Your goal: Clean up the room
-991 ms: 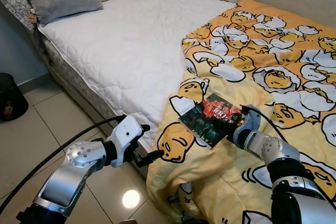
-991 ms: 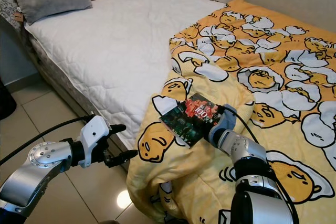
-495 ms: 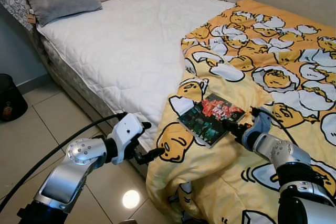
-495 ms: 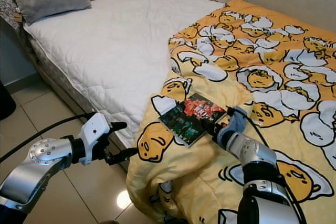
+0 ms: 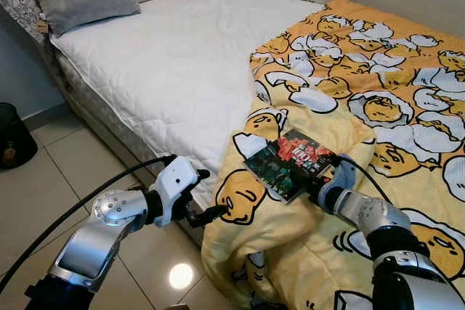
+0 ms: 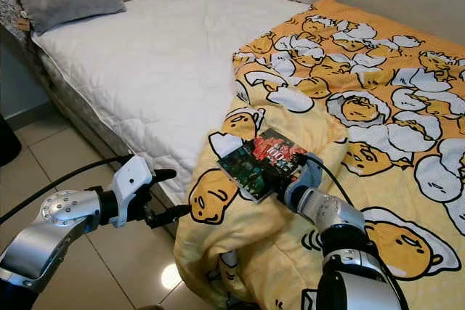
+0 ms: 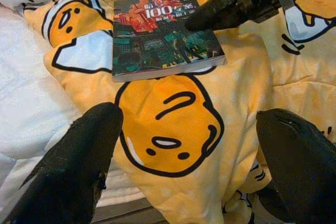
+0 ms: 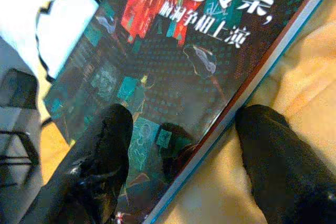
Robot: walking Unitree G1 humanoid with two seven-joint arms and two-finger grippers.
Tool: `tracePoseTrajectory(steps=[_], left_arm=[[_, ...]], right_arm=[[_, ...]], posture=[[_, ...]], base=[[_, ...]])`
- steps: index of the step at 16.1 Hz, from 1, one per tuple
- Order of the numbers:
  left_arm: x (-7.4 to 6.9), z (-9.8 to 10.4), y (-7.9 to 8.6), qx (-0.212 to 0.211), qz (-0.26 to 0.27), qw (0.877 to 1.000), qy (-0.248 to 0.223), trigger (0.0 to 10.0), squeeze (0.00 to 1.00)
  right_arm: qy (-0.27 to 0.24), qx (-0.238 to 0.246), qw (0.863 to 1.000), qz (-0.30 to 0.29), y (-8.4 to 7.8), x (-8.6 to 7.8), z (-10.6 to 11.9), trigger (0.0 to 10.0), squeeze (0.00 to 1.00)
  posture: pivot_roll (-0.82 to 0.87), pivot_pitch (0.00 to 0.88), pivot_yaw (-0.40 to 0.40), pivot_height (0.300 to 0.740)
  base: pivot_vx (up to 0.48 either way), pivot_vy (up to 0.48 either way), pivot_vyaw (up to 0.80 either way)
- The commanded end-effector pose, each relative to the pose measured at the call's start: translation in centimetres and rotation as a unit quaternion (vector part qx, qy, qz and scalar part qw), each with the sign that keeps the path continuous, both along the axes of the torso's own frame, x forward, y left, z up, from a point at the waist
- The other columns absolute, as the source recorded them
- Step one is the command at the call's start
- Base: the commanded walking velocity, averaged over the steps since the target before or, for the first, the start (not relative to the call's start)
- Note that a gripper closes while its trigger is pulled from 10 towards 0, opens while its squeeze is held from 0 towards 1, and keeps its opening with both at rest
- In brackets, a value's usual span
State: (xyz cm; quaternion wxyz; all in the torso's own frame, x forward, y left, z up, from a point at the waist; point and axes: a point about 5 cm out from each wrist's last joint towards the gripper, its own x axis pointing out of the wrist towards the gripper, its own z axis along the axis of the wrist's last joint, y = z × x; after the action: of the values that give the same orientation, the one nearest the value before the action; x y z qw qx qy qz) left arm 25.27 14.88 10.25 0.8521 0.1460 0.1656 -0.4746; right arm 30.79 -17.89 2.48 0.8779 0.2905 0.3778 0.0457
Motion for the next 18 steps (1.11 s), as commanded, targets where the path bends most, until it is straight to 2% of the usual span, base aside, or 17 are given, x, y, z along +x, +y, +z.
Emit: tracePoseTrajectory(steps=[1, 3, 6, 8, 9, 13, 16, 18], left_arm=[[0.4, 0.4, -0.2, 0.004, -0.009, 1.000, -0.010, 10.0, 1.00], [0.4, 0.3, -0.1, 0.004, -0.008, 1.000, -0.011, 10.0, 1.00], [0.3, 0.3, -0.1, 0.004, -0.008, 1.000, -0.010, 10.0, 1.00], [0.4, 0.3, -0.1, 0.006, -0.009, 1.000, -0.011, 10.0, 1.00], [0.3, 0.2, 0.0, 0.007, -0.009, 1.000, -0.011, 10.0, 1.00], [0.4, 0.3, 0.0, 0.009, -0.012, 1.000, -0.012, 10.0, 1.00], [0.5, 0.3, -0.1, 0.009, -0.013, 1.000, -0.013, 10.0, 1.00], [0.4, 0.3, 0.0, 0.008, -0.011, 1.000, -0.012, 10.0, 1.00]], right_arm=[[0.016, -0.009, 1.000, 0.017, 0.8, -0.1, -0.4, 10.0, 0.00], [0.025, -0.003, 1.000, -0.011, 0.6, -0.2, -0.8, 10.0, 0.00], [0.056, -0.005, 0.998, -0.030, 0.3, -1.3, -2.3, 10.0, 0.00], [0.033, 0.044, 0.997, -0.058, 0.7, -0.7, -1.8, 10.0, 0.00], [-0.002, 0.081, 0.994, -0.072, 1.0, 0.3, -0.7, 10.0, 0.00], [-0.083, 0.146, 0.983, -0.078, 1.3, 2.7, 2.6, 10.0, 0.00], [-0.101, 0.148, 0.982, -0.066, 1.2, 3.4, 3.7, 10.0, 0.00], [-0.100, 0.099, 0.990, -0.027, 1.3, 3.5, 3.7, 10.0, 0.00]], posture=[[0.00, 0.000, -0.035, 0.740], [0.00, 0.000, -0.037, 0.740], [0.01, 0.000, -0.037, 0.740], [0.01, 0.000, -0.035, 0.740], [0.01, 0.000, -0.032, 0.740], [0.00, 0.000, -0.027, 0.740], [0.00, 0.000, -0.031, 0.740], [0.00, 0.000, -0.033, 0.740]], base=[[0.000, 0.000, 0.00], [0.000, 0.000, 0.00], [0.000, 0.000, 0.00], [0.000, 0.000, 0.00], [0.000, 0.000, 0.00], [0.000, 0.000, 0.00], [0.000, 0.000, 0.00], [0.000, 0.000, 0.00]])
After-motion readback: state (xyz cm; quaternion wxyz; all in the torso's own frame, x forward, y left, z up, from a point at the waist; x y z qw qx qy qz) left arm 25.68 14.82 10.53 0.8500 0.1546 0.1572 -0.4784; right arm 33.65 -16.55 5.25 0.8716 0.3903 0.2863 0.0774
